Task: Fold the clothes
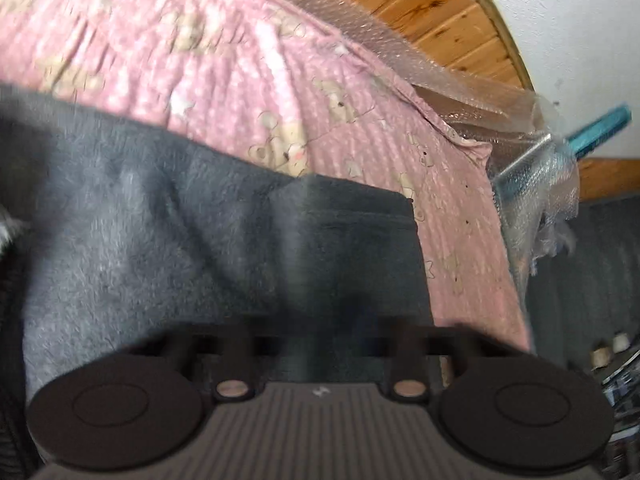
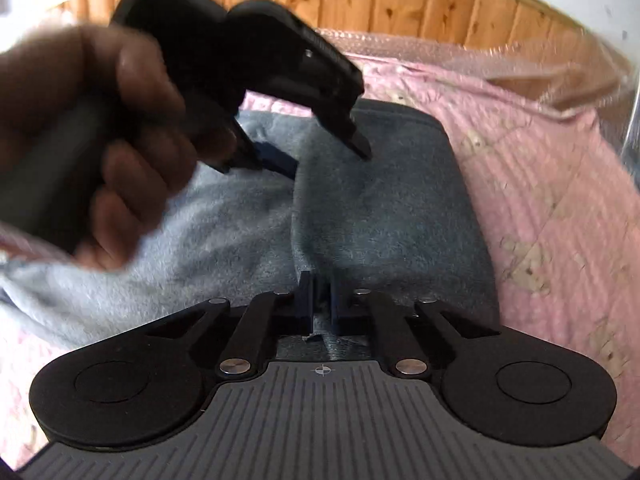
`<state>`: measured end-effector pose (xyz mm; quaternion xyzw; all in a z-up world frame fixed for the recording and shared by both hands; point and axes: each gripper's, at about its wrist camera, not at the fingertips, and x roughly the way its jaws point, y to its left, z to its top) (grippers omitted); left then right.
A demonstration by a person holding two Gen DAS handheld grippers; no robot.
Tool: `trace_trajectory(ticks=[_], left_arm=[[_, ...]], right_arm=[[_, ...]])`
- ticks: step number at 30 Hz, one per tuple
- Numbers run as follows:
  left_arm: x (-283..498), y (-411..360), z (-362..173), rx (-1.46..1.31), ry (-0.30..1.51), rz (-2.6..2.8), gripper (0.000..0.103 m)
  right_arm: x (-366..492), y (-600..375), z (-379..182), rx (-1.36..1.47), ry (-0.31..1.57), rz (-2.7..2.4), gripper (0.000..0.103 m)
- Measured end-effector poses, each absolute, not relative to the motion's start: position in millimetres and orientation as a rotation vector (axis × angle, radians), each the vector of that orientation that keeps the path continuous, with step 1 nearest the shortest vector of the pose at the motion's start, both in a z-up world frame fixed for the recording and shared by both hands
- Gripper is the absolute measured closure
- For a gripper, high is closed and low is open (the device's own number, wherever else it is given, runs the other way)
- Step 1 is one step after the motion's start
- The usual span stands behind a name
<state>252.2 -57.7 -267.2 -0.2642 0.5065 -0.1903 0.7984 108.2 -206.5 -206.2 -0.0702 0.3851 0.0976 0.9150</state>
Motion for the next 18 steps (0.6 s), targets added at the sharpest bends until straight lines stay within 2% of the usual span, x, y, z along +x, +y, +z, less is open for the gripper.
trace_trajectory(ticks=[4,9,15,17,18], left_arm=[[242.8,-37.7,-232.4,-0.530,1.020,-0.402,0.096],[246.6,-20.2,-246.6,-0.344,1.100,-0.292,0.095],[240.6,-6.2,-244.9,-0.321,1.056,-0.274,0.095],[243.9,-4.6,-244.6,-0.299,1.068,-0.276,0.093],[246.2,-4.5,-245.4,-0.281,1.094,-0.272,0.086]], right_arm=[[98.4,-197.6,-179.0,-0.129,0.736,0.259,0.103],[102.0,-164.1,-186.0,-0.139,0.790,0.347,0.103],[107.5,-131.6,-195.1,-0.145,0.841,0.412,0.103],[109.2,-121.9,-196.2,-0.151,0.854,0.419,0.103],[109.9,-117.5,-199.6,-0.158,0.871,0.420,0.103]])
